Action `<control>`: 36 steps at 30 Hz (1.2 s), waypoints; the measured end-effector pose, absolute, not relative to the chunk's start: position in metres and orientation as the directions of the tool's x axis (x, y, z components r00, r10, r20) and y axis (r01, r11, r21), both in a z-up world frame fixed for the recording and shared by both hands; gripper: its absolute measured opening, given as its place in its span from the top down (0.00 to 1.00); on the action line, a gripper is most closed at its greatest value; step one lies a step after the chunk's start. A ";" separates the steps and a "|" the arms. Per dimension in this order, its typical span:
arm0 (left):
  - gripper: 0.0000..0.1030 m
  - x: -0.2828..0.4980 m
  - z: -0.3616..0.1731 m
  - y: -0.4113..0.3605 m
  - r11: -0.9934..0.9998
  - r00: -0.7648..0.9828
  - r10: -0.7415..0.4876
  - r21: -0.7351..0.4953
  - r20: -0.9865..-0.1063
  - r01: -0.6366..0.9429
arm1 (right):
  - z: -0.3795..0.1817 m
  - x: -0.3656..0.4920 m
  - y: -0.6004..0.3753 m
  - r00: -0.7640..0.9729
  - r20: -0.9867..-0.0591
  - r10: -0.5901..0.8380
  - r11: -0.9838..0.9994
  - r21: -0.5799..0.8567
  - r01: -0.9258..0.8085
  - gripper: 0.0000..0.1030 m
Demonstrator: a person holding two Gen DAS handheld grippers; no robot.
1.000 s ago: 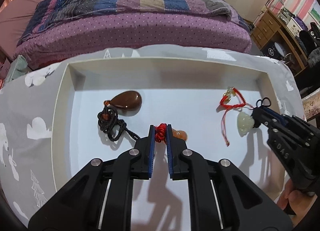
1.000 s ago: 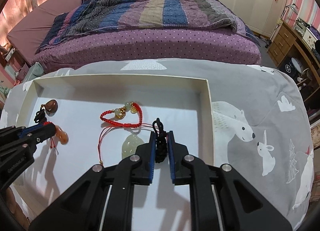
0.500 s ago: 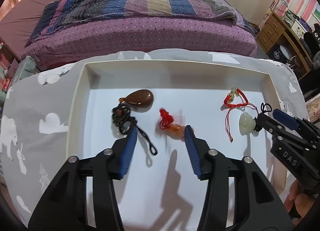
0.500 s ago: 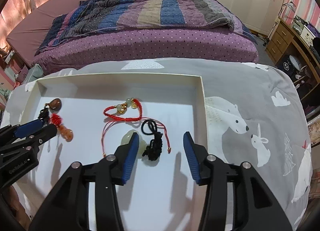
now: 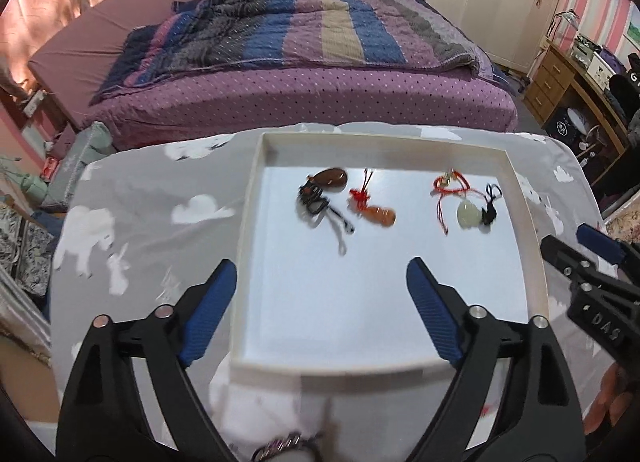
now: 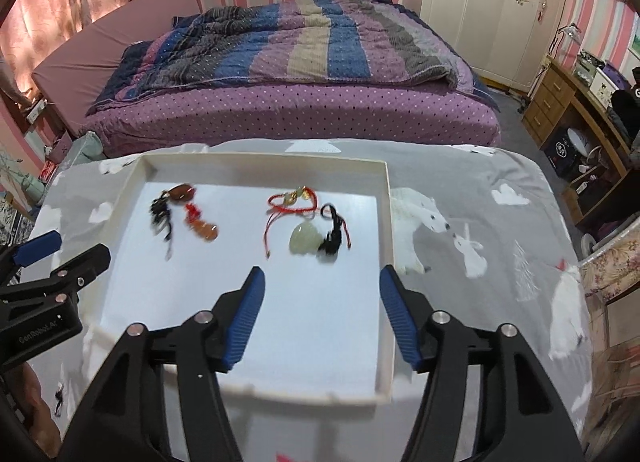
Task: Organize jewelry
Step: 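Withdraw both tools from the tray back over the remaining jewelry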
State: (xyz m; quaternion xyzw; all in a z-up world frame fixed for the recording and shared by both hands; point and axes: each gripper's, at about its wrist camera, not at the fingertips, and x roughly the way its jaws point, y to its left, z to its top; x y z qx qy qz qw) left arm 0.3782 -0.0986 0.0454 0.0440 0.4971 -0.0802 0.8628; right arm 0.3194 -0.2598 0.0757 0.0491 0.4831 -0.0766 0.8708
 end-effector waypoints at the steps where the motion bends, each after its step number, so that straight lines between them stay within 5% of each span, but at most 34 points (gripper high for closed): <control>1: 0.13 0.371 0.047 -0.095 0.984 0.494 -0.094 -0.004 -0.864 0.180 | 0.080 0.312 -0.257 0.525 -0.847 -0.081 0.983 0.018 0.180 0.41; 15: 0.07 0.264 0.047 -0.039 0.984 0.491 -0.073 0.017 -0.868 0.176 | 0.091 0.214 -0.213 0.517 -0.851 -0.091 0.991 -0.025 0.133 0.29; 36: 0.07 0.198 0.023 0.052 0.989 0.505 -0.010 0.066 -0.863 0.134 | 0.056 0.143 -0.196 0.462 -0.884 -0.073 0.994 -0.028 0.102 0.28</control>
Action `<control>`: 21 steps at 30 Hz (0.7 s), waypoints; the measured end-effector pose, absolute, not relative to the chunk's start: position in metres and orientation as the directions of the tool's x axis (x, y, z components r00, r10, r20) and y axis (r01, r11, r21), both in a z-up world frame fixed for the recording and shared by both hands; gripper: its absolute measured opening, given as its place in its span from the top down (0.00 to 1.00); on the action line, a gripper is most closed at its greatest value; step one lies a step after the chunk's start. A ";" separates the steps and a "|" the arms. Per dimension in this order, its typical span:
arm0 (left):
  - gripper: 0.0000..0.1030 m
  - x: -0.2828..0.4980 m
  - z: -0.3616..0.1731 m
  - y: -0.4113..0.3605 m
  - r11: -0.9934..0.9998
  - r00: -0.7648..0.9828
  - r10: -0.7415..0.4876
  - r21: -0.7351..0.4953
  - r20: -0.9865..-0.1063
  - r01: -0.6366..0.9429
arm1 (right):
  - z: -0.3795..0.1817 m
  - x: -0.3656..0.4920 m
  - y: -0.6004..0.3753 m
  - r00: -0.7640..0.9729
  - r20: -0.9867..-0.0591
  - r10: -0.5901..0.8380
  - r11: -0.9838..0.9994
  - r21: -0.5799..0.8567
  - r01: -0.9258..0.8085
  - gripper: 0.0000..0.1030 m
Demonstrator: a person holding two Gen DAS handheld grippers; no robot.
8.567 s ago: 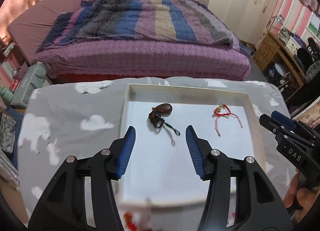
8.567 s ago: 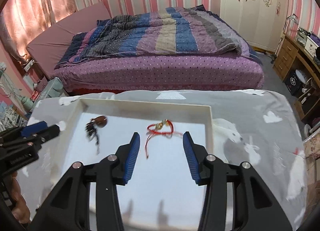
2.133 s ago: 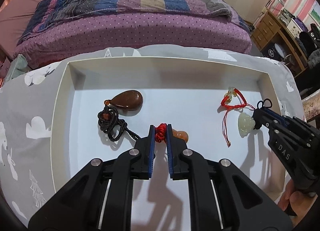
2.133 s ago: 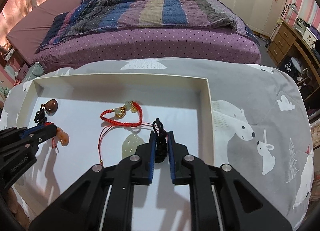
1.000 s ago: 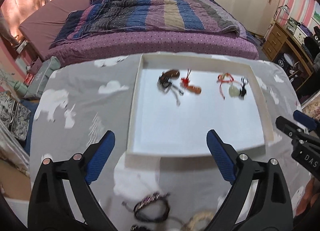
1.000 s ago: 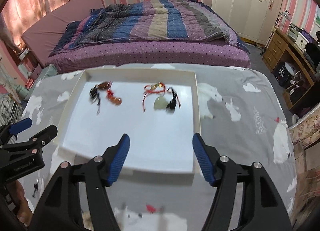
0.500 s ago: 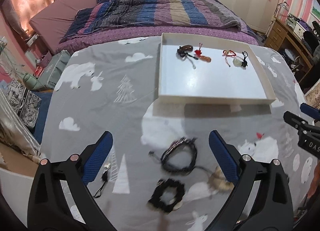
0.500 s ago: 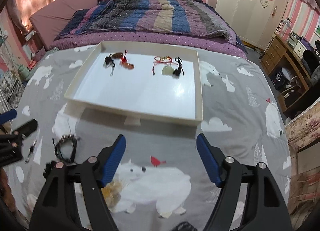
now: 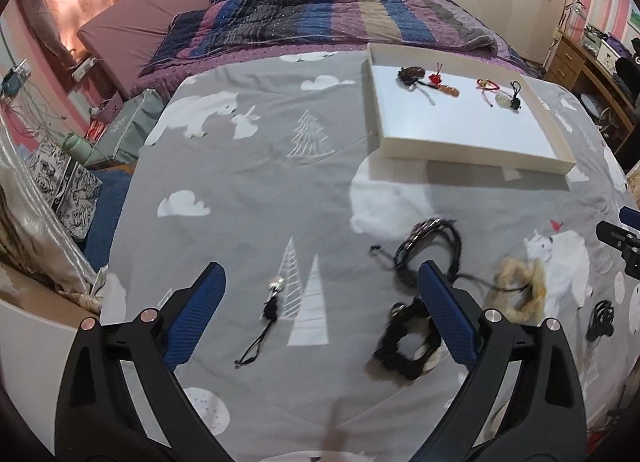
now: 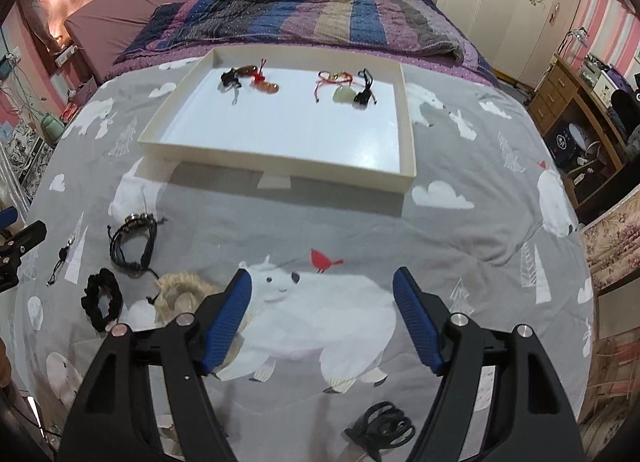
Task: Organize jewelry
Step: 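Withdraw both tools from the tray back over the remaining jewelry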
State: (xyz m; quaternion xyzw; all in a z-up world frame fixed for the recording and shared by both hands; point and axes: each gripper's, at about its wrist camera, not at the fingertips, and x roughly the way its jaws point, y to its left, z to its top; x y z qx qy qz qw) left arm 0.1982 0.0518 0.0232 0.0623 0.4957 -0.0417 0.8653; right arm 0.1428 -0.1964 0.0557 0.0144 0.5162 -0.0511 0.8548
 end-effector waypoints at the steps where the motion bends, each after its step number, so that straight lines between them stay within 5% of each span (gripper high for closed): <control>1: 0.07 0.197 0.022 0.055 0.989 0.505 -0.009 0.068 -0.863 0.133 | 0.054 0.141 -0.193 0.459 -0.886 -0.071 0.995 -0.029 0.098 0.29; 21: 0.11 0.193 -0.021 0.108 0.994 0.460 -0.018 0.035 -0.888 0.106 | 0.024 0.137 -0.146 0.398 -0.915 -0.058 0.998 -0.040 0.054 0.29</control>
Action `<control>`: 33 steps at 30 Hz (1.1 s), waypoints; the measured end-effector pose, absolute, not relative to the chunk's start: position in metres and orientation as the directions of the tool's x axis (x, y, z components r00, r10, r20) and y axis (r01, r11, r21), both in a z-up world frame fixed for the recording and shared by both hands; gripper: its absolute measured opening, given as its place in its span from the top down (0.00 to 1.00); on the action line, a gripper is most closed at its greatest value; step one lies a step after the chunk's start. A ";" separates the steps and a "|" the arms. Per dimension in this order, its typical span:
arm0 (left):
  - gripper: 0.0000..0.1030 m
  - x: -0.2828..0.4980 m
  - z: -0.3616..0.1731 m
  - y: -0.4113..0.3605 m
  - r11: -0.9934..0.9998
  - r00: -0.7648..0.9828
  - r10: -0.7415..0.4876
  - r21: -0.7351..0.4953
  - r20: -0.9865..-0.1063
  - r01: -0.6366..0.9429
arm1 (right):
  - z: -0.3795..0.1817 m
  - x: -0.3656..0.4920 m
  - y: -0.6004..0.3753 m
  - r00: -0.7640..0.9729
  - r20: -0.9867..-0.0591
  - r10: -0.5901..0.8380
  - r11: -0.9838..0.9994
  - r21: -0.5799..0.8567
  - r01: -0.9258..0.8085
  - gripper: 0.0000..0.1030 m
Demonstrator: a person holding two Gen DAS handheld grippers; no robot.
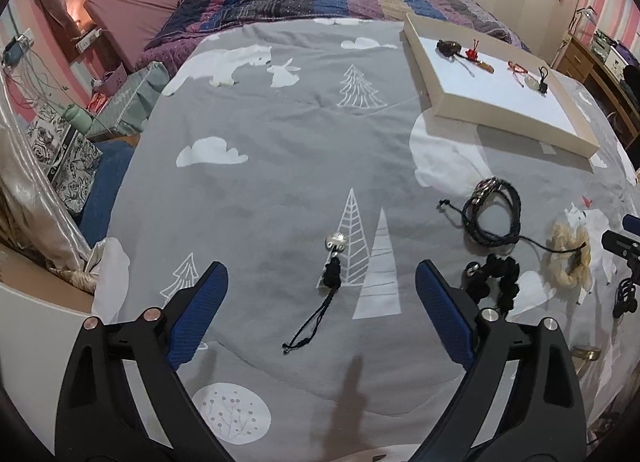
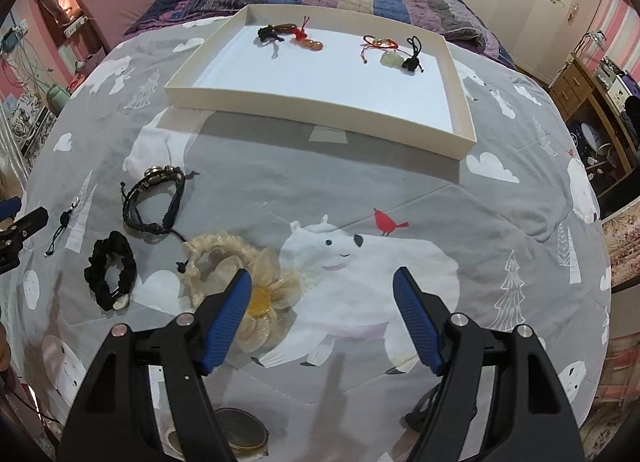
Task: Organize jewelry
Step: 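Withdraw both tools from the tray back over the remaining jewelry, then grasp the black scrunchie with left tool while right tool grasps the cream flower hair clip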
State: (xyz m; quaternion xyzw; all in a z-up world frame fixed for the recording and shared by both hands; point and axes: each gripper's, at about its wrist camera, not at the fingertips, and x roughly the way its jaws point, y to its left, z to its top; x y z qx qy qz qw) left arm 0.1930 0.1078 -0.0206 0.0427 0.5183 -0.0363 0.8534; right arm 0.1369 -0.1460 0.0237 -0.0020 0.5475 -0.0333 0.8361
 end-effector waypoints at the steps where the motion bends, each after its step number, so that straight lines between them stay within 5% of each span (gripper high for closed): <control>1: 0.12 0.193 -0.022 0.108 0.994 0.457 -0.020 0.032 -0.889 0.106 | 0.023 0.137 -0.144 0.397 -0.916 -0.058 0.998 -0.041 0.051 0.29; 33: 0.13 0.172 -0.034 0.046 0.965 0.400 -0.144 -0.039 -0.905 0.260 | 0.026 0.155 -0.120 0.391 -0.919 -0.056 0.998 -0.050 0.025 0.29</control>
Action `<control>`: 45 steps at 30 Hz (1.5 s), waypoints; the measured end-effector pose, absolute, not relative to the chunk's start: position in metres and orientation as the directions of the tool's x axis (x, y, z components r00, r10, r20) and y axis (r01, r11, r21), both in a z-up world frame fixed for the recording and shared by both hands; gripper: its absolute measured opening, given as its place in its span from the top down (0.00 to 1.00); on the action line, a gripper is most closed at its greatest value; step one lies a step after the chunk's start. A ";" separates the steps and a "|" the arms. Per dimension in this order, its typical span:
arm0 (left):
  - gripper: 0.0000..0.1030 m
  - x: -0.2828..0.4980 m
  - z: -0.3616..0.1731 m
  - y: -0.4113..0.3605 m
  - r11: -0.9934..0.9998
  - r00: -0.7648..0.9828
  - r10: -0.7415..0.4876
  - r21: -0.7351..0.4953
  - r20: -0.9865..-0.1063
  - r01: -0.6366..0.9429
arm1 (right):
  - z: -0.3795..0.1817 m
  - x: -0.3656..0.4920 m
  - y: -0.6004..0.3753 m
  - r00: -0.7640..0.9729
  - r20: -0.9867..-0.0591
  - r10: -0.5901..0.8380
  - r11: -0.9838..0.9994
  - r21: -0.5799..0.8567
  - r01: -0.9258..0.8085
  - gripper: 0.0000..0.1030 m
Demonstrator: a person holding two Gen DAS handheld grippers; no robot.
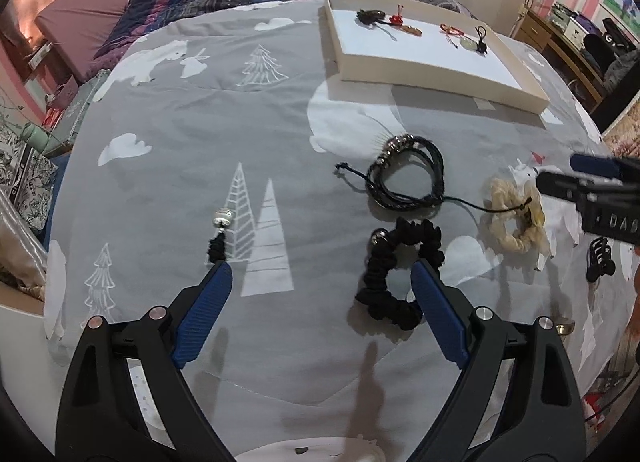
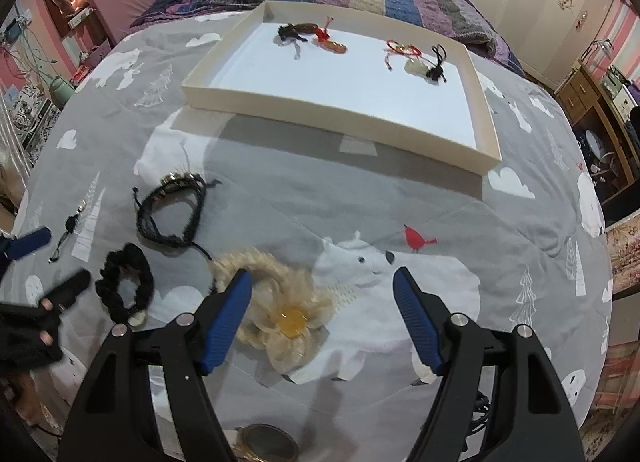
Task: Organize jewelry
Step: 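Grasp the black scrunchie with left tool while right tool grasps the cream flower hair clip, then carry the scrunchie with left tool into the tray while right tool carries the flower clip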
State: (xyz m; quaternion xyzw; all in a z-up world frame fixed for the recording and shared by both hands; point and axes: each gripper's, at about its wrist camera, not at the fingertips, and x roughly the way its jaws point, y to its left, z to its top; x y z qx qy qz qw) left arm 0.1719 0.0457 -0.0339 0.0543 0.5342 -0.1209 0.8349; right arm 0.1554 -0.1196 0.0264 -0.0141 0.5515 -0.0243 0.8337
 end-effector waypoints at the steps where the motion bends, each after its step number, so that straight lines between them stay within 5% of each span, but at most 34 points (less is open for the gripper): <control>1: 0.14 0.172 -0.035 0.046 0.965 0.396 -0.144 -0.040 -0.907 0.261 | 0.027 0.157 -0.117 0.392 -0.919 -0.053 0.999 -0.050 0.018 0.29; 10: 0.17 0.174 -0.041 0.044 0.963 0.386 -0.150 -0.045 -0.910 0.267 | 0.021 0.158 -0.113 0.373 -0.927 -0.048 0.999 -0.047 0.012 0.29; 14: 0.26 0.176 -0.046 0.037 0.959 0.370 -0.155 -0.050 -0.916 0.280 | 0.017 0.154 -0.116 0.363 -0.930 -0.053 0.999 -0.053 0.011 0.29; 22: 0.61 0.180 -0.064 0.032 0.957 0.321 -0.162 -0.069 -0.933 0.283 | -0.007 0.152 -0.117 0.315 -0.947 -0.057 0.998 -0.059 0.004 0.30; 28: 0.87 0.185 -0.064 0.038 0.958 0.318 -0.177 -0.089 -0.931 0.272 | -0.014 0.152 -0.121 0.300 -0.953 -0.033 0.999 -0.033 0.006 0.59; 33: 0.91 0.186 -0.059 0.037 0.958 0.325 -0.175 -0.084 -0.929 0.274 | -0.015 0.152 -0.120 0.310 -0.951 -0.025 0.999 -0.035 -0.026 0.81; 45: 0.91 0.210 -0.012 0.053 0.959 0.371 -0.223 -0.134 -0.902 0.251 | 0.024 0.165 -0.163 0.400 -0.916 -0.040 0.999 -0.038 0.014 0.82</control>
